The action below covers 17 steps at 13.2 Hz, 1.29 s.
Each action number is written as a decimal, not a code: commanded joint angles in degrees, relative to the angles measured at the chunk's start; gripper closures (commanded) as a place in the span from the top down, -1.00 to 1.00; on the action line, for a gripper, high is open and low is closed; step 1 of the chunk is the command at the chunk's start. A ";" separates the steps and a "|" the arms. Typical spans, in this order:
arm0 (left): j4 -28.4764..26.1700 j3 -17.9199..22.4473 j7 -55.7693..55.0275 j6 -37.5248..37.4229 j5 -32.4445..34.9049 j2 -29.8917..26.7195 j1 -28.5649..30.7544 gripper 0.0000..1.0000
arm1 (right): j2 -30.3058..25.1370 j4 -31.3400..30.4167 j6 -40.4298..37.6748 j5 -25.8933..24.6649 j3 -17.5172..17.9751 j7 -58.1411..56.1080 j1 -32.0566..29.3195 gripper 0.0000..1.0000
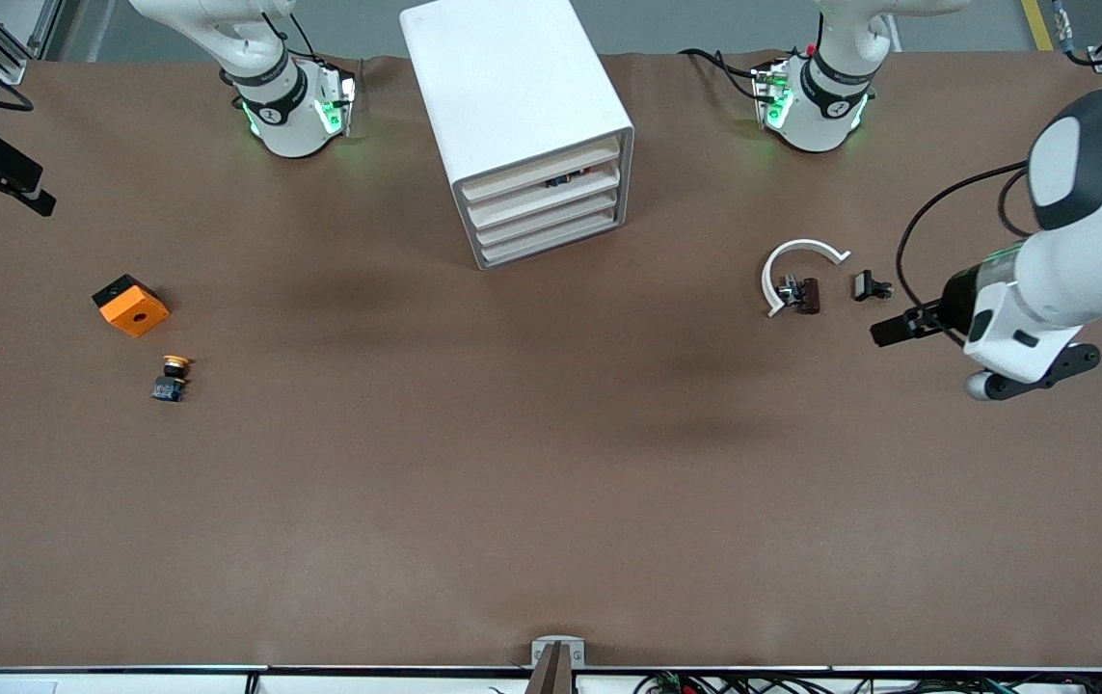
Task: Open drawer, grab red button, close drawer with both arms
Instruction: 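Move the left gripper toward the front of the white cabinet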
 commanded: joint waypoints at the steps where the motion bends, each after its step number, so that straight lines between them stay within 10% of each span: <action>1: 0.71 0.06 -8.16 1.88 0.18 2.40 -2.98 1.00 | -1.40 -1.07 -0.47 -0.51 0.47 0.28 -0.68 1.00; 17: 1.06 -1.60 -67.13 3.91 1.41 14.71 -13.54 1.00 | -1.40 -1.07 -1.35 -0.24 0.47 0.01 -0.68 1.00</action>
